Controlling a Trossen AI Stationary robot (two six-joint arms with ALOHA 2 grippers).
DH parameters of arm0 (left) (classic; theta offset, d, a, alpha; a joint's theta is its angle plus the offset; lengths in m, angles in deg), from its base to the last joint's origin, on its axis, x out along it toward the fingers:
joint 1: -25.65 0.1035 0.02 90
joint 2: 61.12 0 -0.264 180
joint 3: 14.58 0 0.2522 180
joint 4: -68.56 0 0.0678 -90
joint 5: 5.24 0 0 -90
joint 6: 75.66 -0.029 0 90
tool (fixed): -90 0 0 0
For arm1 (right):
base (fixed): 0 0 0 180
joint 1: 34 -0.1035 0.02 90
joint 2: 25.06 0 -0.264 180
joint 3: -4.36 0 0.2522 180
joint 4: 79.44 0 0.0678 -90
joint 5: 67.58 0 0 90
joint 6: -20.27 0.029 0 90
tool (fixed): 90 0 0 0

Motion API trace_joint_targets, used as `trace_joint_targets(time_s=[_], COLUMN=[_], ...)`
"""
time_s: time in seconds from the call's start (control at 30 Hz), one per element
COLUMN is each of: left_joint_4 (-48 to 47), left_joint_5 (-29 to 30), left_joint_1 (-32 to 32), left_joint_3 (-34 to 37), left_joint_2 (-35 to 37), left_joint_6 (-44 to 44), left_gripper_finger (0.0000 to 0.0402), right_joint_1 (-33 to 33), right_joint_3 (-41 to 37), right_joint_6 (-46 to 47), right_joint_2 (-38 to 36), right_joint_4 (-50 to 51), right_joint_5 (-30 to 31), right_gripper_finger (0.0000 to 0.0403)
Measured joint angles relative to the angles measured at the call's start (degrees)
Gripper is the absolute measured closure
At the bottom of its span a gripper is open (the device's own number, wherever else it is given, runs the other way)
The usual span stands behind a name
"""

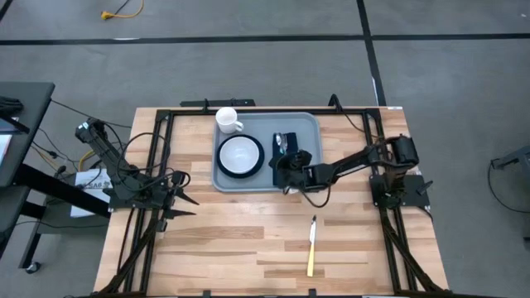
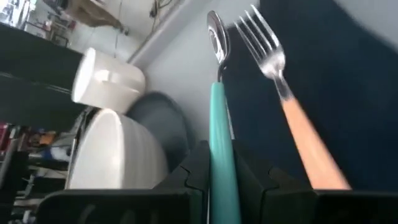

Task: Set up tray
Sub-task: Put the light blue spoon on the dark blue table napkin to the left of the orange fork

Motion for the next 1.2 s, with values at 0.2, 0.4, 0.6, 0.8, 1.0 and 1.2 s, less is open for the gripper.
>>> trace_joint_targets(time_s=[0.2,0.4,0.6,0.8,1.0,1.2], left_joint_4=[-0.07,-3.48,-4.33,-4.31,-4.30,-4.28], left_joint_5=[-0.04,-0.06,-0.09,-0.11,-0.09,-0.09], left_joint_1=[0.00,0.02,0.02,0.02,0.01,0.00], left_joint_3=[0.00,0.00,0.00,0.00,0.00,0.00], left_joint_2=[0.00,0.01,0.00,0.02,0.01,0.02], left_joint_6=[0.31,2.13,3.84,8.93,9.03,8.86], left_gripper_finger=[0.0276,0.0276,0.0276,0.0276,0.0276,0.0276], right_joint_1=[-0.96,-0.42,0.65,1.08,1.08,1.10], right_joint_3=[-0.02,0.09,0.09,0.09,0.09,0.09], right_joint_6=[4.07,3.18,3.03,3.03,2.99,1.70], right_joint_2=[2.78,2.64,2.64,2.64,2.64,2.64], right_joint_4=[-0.09,-1.55,-1.74,-1.74,-1.76,-2.87], right_joint_5=[-0.35,-0.43,-1.65,-2.41,-3.14,-3.18], right_gripper_finger=[0.0365,0.0365,0.0363,0.0361,0.0358,0.0357])
